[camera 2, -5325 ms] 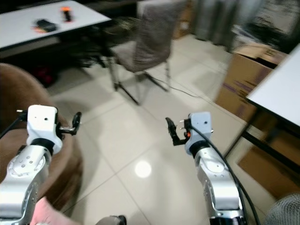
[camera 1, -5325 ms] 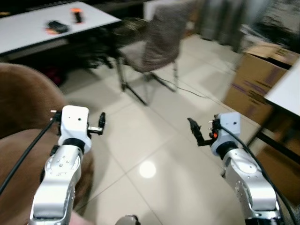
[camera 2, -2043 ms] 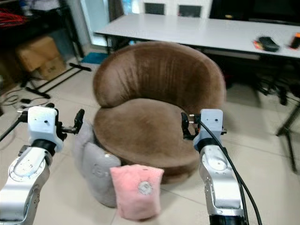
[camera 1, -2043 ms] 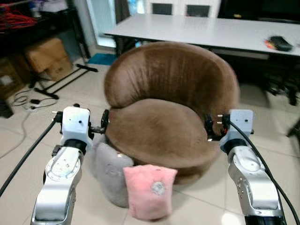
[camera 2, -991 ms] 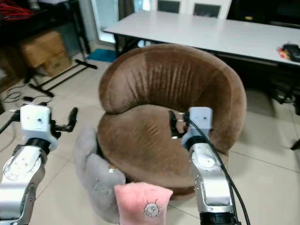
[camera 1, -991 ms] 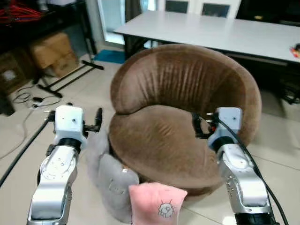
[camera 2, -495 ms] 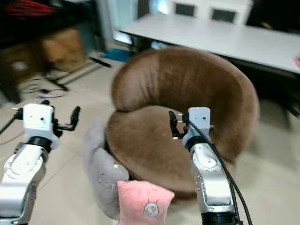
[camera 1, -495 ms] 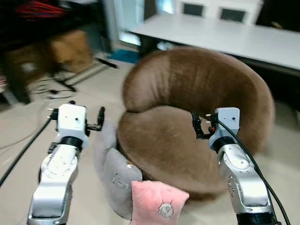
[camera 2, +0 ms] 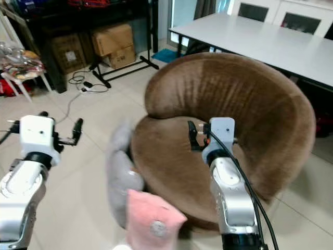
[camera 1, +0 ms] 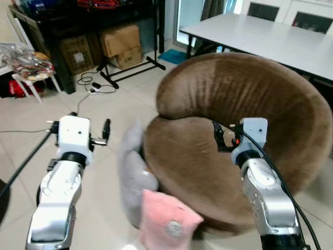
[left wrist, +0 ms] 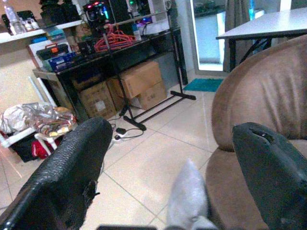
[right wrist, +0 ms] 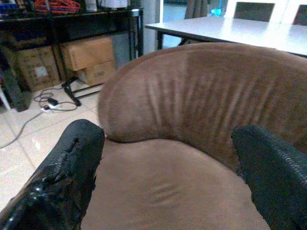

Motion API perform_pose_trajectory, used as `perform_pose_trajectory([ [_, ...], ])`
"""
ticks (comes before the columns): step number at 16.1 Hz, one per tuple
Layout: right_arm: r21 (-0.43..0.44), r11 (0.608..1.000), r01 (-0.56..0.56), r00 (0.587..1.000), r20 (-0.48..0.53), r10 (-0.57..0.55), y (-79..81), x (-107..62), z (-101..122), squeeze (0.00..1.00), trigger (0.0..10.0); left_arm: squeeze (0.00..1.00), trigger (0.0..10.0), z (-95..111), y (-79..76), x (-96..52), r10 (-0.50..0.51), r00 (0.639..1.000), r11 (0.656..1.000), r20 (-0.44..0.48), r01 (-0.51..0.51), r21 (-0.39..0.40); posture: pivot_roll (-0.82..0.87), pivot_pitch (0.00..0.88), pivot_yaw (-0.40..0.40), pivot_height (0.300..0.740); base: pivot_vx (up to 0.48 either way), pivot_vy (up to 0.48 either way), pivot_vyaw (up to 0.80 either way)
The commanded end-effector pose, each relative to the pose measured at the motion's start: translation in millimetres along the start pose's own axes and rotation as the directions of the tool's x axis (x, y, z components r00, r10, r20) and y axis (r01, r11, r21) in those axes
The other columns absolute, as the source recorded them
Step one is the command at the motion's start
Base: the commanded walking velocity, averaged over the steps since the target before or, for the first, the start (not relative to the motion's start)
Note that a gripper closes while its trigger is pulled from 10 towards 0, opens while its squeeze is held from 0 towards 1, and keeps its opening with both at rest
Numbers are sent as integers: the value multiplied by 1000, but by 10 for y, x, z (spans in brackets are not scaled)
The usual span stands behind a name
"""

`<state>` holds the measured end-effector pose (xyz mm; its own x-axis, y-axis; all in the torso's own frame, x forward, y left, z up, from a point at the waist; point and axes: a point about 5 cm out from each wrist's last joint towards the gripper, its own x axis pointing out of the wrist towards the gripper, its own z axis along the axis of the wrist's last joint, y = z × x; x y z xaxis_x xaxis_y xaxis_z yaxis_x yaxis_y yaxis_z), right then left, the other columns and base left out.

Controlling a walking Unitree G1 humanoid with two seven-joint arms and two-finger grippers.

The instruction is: Move the pillow to the sofa from floor

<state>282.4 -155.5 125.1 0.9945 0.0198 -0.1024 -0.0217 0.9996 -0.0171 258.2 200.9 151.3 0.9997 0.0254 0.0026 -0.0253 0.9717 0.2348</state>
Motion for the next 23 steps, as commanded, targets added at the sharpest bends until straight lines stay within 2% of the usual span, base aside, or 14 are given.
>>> perform_pose_trajectory([
  [1,8,1000,17,1000,-12,-17,-60,-14,-30,0,10000,0,10000,24,-60,8,-27,1000,1000,9,27,-3,-64,0,38,740,0,0,0],
  [6,43,998,46,998,38,-48,-92,-71,-75,0,10000,0,10000,-113,-38,-94,-51,998,995,31,48,84,-63,0,37,740,0,0,0],
  [10,24,1000,14,998,67,-16,-65,-99,-88,0,10000,0,10000,-139,-26,-119,-45,998,998,52,43,37,-63,0,39,705,0,0,0],
  [17,23,1000,-17,998,67,15,-25,-72,-93,0,10000,0,10000,-113,-3,-93,-13,998,1000,53,13,1,-59,0,35,640,0,0,0],
  [20,19,999,-34,996,83,33,-17,-59,-61,0,10000,0,10000,-97,-35,-82,-28,998,999,58,29,-15,-65,0,36,615,0,0,0],
  [21,4,999,-51,996,77,50,-6,-53,-58,0,10000,0,10000,-86,-7,-74,-3,996,999,84,0,36,-66,0,34,615,0,0,0],
  [23,2,998,-58,995,79,58,-7,-50,-53,0,10000,0,10000,-74,54,-71,44,994,999,97,-43,-17,-67,0,28,615,0,0,0],
])
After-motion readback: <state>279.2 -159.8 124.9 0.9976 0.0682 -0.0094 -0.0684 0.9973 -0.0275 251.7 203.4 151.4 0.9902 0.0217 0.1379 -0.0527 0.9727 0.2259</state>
